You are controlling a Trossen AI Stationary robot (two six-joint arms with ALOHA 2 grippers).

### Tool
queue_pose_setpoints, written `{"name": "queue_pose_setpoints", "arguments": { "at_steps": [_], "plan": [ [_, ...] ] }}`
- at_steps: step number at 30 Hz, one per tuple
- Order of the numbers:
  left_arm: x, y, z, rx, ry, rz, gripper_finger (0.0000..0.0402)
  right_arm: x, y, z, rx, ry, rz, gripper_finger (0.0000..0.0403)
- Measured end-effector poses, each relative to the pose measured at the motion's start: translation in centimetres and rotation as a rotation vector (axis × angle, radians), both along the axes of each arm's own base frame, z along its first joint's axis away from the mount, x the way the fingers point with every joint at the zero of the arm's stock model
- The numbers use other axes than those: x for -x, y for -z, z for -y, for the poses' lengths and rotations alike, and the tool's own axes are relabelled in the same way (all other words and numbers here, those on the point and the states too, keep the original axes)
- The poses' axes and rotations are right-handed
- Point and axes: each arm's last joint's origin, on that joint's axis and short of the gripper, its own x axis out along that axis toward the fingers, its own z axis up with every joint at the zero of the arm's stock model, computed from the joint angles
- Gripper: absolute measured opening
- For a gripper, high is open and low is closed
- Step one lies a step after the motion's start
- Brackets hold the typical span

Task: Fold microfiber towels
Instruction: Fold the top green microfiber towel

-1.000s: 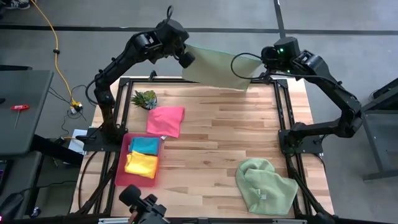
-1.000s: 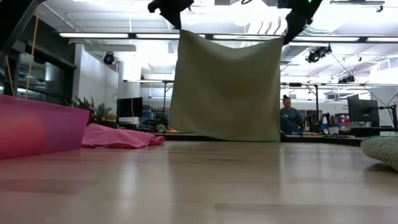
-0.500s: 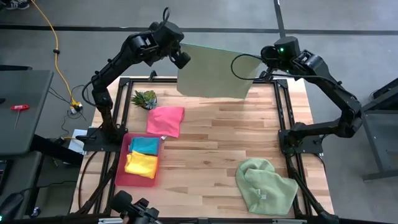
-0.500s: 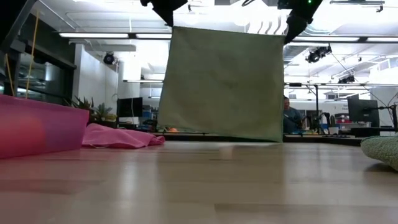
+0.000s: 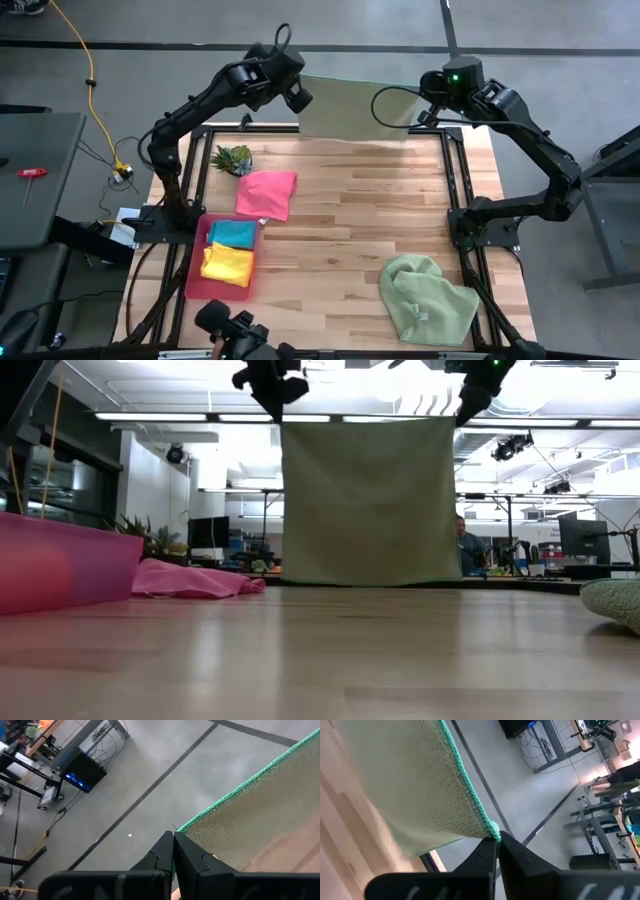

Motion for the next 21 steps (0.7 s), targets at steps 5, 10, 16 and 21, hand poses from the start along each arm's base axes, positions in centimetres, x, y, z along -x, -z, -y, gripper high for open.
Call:
{"name": "queue_pose_setpoints", "arguments": {
  "at_steps": [5, 10, 16, 21],
  "plan": [
    [-0.4, 1.5, -0.1, 0.020, -0.008, -0.004, 0.0000, 0.1, 0.1, -0.1, -0.020, 0.011, 0.003, 0.0000],
    [0.4, 2.4, 1.4, -0.004, 0.007, 0.034, 0.0000, 0.3, 0.8, -0.4, -0.112, 0.026, 0.021, 0.0000],
    [2.6, 2.8, 4.9, -0.036, 0.039, 0.135, 0.0000, 0.5, 1.3, -1.2, -0.149, 0.026, 0.036, 0.0000],
    [3.9, 3.7, 7.6, -0.001, 0.094, 0.194, 0.0000, 0.5, 1.8, -2.4, -0.202, 0.014, 0.074, 0.0000]
  ]
}}
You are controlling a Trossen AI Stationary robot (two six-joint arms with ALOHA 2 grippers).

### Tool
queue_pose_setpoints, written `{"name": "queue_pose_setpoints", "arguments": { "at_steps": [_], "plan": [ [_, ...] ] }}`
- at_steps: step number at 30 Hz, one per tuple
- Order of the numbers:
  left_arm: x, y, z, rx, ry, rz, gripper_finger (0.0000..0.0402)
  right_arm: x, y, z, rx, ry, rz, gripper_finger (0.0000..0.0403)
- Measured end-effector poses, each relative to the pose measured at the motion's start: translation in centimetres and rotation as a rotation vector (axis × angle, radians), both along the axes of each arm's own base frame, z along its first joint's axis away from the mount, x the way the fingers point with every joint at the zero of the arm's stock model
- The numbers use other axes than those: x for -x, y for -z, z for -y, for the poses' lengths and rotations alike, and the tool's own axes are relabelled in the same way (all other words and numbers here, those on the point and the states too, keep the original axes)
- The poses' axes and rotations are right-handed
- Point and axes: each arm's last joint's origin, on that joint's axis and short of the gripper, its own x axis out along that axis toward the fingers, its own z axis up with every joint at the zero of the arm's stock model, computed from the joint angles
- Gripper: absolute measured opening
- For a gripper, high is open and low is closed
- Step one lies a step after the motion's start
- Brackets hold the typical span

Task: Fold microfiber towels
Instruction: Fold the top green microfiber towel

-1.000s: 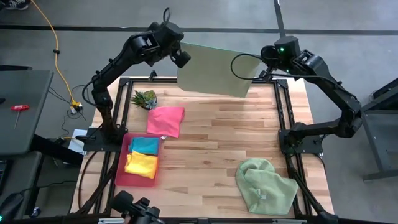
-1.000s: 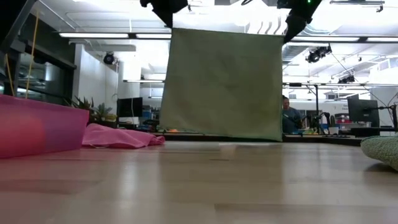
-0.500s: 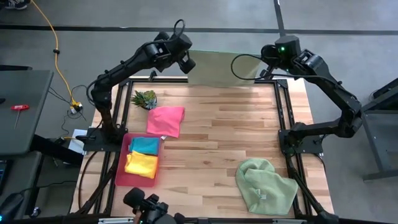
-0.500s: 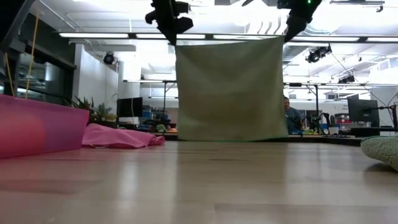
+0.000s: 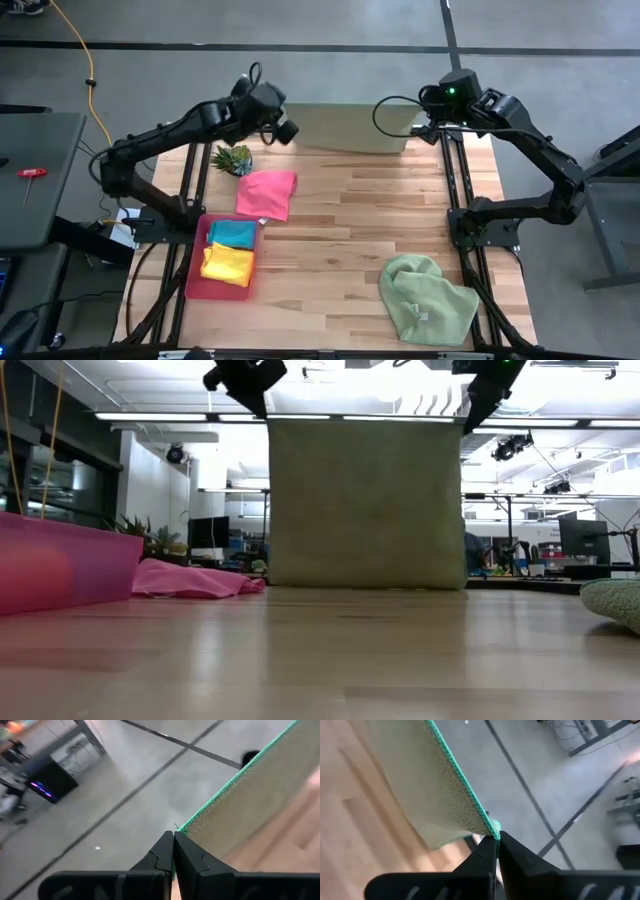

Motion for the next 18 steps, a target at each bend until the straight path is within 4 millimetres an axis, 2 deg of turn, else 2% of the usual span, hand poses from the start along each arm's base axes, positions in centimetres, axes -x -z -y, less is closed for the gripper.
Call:
{"name": "queue_pose_setpoints", "arguments": {
  "at_steps": [3, 9, 14, 18],
  "plan": [
    [0.0, 1.3, 1.3, 0.042, 0.013, 0.020, 0.0000, -0.1, 0.6, -0.7, -0.054, 0.004, 0.000, 0.0000],
    [-1.0, 5.5, 3.8, 0.158, 0.059, -0.013, 0.0000, -0.7, 2.7, -2.3, -0.171, -0.012, 0.000, 0.0000],
    [-1.6, 8.9, 6.3, 0.240, 0.058, -0.012, 0.0000, -1.0, 5.8, -4.1, -0.330, 0.006, 0.042, 0.0000],
    [-1.7, 10.7, 7.9, 0.288, 0.051, 0.005, 0.0000, -0.8, 9.0, -5.9, -0.459, 0.038, 0.033, 0.0000]
  ]
}}
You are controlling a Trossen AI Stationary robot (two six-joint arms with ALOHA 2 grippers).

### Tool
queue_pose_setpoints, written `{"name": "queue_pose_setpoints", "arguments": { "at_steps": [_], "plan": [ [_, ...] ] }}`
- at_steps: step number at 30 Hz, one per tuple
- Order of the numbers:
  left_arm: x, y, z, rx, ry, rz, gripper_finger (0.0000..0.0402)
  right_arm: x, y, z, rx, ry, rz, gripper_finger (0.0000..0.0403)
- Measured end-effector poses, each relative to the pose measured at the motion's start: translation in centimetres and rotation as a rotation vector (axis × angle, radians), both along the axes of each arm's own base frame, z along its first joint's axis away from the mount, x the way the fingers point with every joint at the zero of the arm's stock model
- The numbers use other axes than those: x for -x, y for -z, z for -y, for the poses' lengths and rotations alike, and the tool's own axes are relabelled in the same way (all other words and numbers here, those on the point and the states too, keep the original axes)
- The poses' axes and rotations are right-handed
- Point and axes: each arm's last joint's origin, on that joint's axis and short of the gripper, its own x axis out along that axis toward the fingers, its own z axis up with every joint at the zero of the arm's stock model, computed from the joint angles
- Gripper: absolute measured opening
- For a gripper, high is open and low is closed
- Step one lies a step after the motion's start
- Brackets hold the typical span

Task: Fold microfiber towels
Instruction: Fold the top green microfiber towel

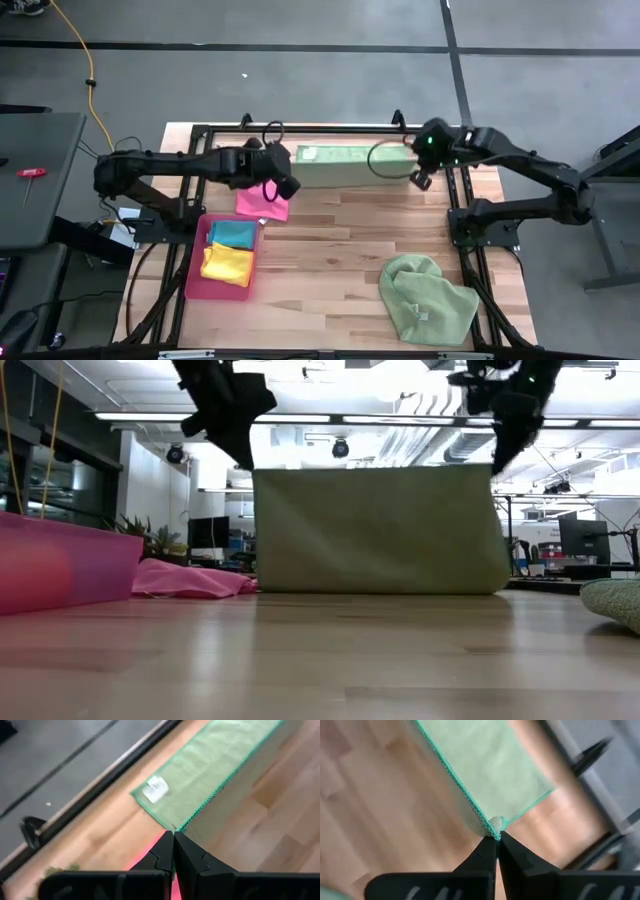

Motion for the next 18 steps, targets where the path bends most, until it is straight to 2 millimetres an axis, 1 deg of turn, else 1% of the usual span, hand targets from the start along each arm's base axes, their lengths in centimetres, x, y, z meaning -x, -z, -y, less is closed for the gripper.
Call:
{"name": "queue_pose_setpoints", "arguments": {
  "at_steps": [4, 8, 12, 14, 16, 18],
  "plan": [
    [-0.2, 1.6, 1.5, 0.068, 0.003, 0.043, 0.0000, 0.3, 2.7, -1.8, -0.121, 0.033, -0.010, 0.0000],
    [-0.3, 3.2, 3.3, 0.147, 0.013, 0.072, 0.0000, 0.5, 4.5, -3.5, -0.240, 0.051, -0.012, 0.0000],
    [-0.1, 4.3, 5.2, 0.194, 0.006, 0.091, 0.0000, 0.3, 5.3, -5.1, -0.342, 0.047, -0.014, 0.0000],
    [-0.1, 4.5, 5.9, 0.233, 0.004, 0.100, 0.0000, 0.1, 5.4, -5.8, -0.402, 0.044, -0.012, 0.0000],
    [-0.1, 4.5, 6.3, 0.250, 0.010, 0.108, 0.0000, 0.1, 5.4, -6.2, -0.450, 0.045, -0.013, 0.0000],
    [-0.1, 4.4, 6.3, 0.247, 0.007, 0.109, 0.0000, 0.1, 5.4, -6.4, -0.482, 0.055, -0.010, 0.0000]
  ]
}}
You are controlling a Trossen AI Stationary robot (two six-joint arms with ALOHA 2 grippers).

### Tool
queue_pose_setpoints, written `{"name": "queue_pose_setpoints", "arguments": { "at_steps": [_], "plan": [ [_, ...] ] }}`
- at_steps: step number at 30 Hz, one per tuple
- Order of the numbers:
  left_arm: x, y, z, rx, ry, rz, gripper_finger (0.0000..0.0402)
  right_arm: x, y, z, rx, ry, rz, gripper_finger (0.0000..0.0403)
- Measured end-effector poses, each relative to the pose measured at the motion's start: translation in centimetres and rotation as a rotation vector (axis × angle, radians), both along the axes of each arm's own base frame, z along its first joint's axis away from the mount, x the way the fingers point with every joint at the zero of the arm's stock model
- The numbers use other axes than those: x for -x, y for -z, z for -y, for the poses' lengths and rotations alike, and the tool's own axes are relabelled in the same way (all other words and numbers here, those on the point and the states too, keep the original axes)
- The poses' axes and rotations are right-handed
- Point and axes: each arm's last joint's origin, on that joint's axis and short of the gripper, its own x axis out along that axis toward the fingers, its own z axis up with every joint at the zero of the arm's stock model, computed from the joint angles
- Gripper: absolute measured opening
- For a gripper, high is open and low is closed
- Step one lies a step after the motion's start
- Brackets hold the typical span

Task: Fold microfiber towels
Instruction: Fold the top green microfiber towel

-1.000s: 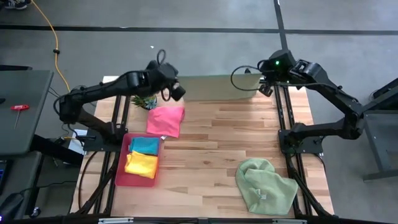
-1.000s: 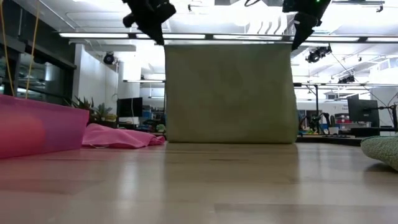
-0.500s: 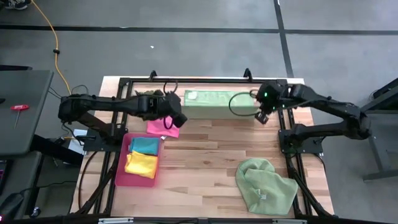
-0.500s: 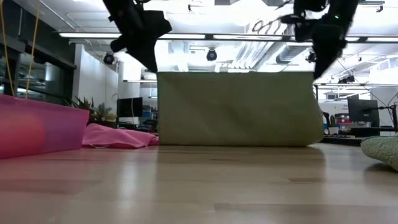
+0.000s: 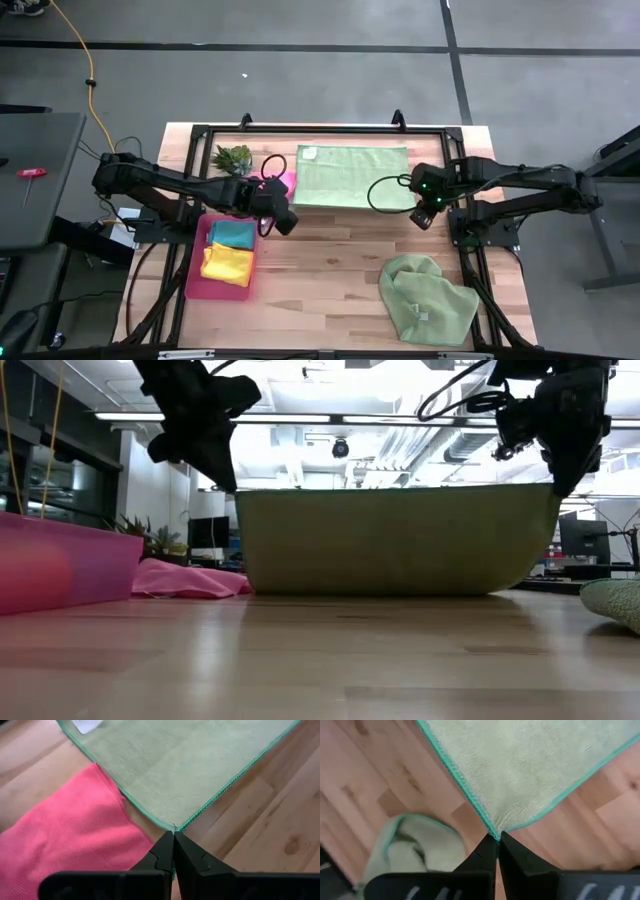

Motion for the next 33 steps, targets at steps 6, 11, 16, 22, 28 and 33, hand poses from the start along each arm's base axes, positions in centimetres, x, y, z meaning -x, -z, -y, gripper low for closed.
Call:
{"name": "queue_pose_setpoints", "arguments": {
  "at_steps": [6, 11, 16, 22, 28, 33],
  "plan": [
    [-0.2, -1.0, -2.9, -0.035, -0.014, -0.006, 0.0000, 0.2, 0.0, 1.1, -0.010, 0.064, 0.004, 0.0000],
    [0.4, -1.4, -6.5, -0.082, -0.049, -0.036, 0.0000, 0.6, 0.0, 3.5, 0.118, 0.192, -0.002, 0.0000],
    [1.1, -1.6, -9.9, -0.127, -0.101, -0.045, 0.0000, 1.0, -0.3, 6.1, 0.240, 0.295, 0.045, 0.0000],
    [1.1, -1.1, -12.5, -0.158, -0.141, -0.030, 0.0000, 1.0, 0.2, 8.4, 0.294, 0.346, 0.019, 0.0000],
    [0.1, 0.8, -13.9, -0.169, -0.141, -0.077, 0.0000, 0.1, 1.2, 10.7, 0.388, 0.382, -0.026, 0.0000],
    [-0.8, 2.8, -15.1, -0.197, -0.181, -0.115, 0.0000, -0.4, 2.4, 12.5, 0.400, 0.437, -0.059, 0.0000]
  ]
}}
